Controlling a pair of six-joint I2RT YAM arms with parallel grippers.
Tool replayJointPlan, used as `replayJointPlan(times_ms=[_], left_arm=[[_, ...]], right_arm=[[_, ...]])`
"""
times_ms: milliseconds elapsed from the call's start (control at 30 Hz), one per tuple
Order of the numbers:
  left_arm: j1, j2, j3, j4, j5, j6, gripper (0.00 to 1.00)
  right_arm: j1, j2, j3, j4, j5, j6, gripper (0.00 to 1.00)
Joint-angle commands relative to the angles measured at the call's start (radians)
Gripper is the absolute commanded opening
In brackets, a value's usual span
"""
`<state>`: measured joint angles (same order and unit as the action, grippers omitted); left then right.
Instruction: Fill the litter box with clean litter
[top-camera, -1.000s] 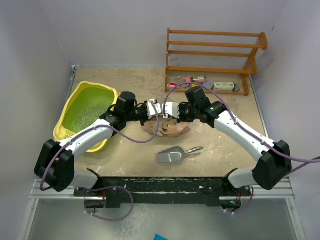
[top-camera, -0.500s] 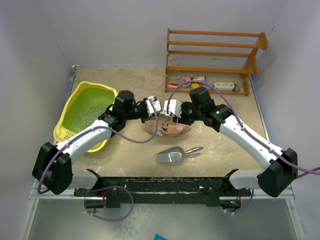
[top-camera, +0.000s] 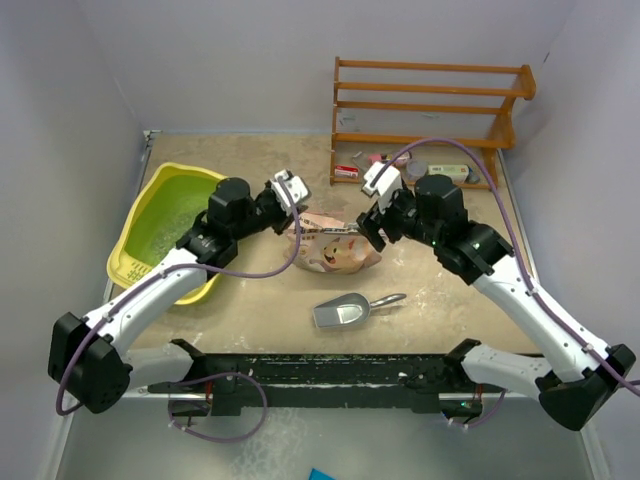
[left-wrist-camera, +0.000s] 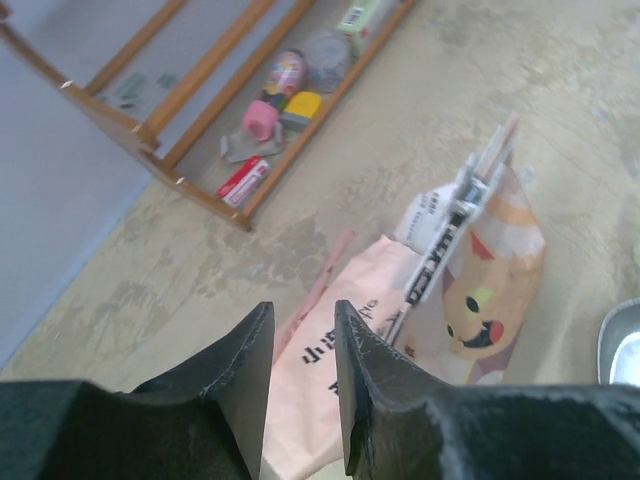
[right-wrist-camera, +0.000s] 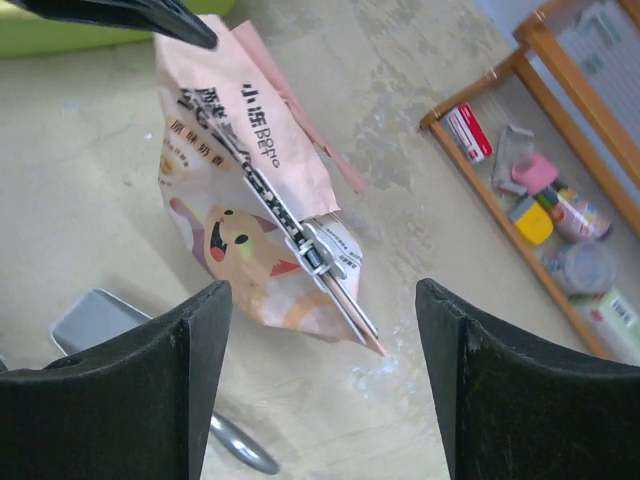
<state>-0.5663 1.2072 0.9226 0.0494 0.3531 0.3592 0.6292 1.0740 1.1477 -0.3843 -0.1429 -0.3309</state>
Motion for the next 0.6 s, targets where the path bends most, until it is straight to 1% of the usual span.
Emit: replayJointPlan(times_ms=[0,67,100,167,300,333,433,567], left_arm=[[-0.001,-0.022,0.129,-0.034,-0.263,-0.210,0.35],[0.000,-0.002,0.228,-0.152,-0.394,-0.274,0.37],[0.004,0.003,0.254,-0.200,-0.459,-0.298,0.39],[0.019,-0.018,0.255,-0.256,-0.502,-0.336,0.41],[0.073,-0.123,0.192,-0.251,-0.440,-0.405,0.45],[0.086,-0.145,0.184,-0.259,-0.419,-0.417,0.47],[0.133,-0.175,0.185,-0.317,-0.313,-0.426,0.49],[0.194,-0.182,0.165,-0.374,-0.268,-0.449,0.50]], right_arm=[[0.001,0.019,0.095,-0.087,0.150,0.318,0.77],[-0.003,0.005,0.076,-0.095,0.219,0.365,0.78],[-0.016,-0.007,0.065,-0.096,0.246,0.391,0.81],[-0.092,-0.041,0.043,-0.102,0.235,0.452,0.86],[-0.368,-0.111,0.000,-0.098,0.046,0.568,0.90],[-0.420,-0.116,-0.007,-0.098,0.010,0.585,0.91],[-0.502,-0.097,-0.010,-0.125,-0.047,0.607,0.92],[-0.579,-0.073,-0.022,-0.118,-0.131,0.678,0.93]])
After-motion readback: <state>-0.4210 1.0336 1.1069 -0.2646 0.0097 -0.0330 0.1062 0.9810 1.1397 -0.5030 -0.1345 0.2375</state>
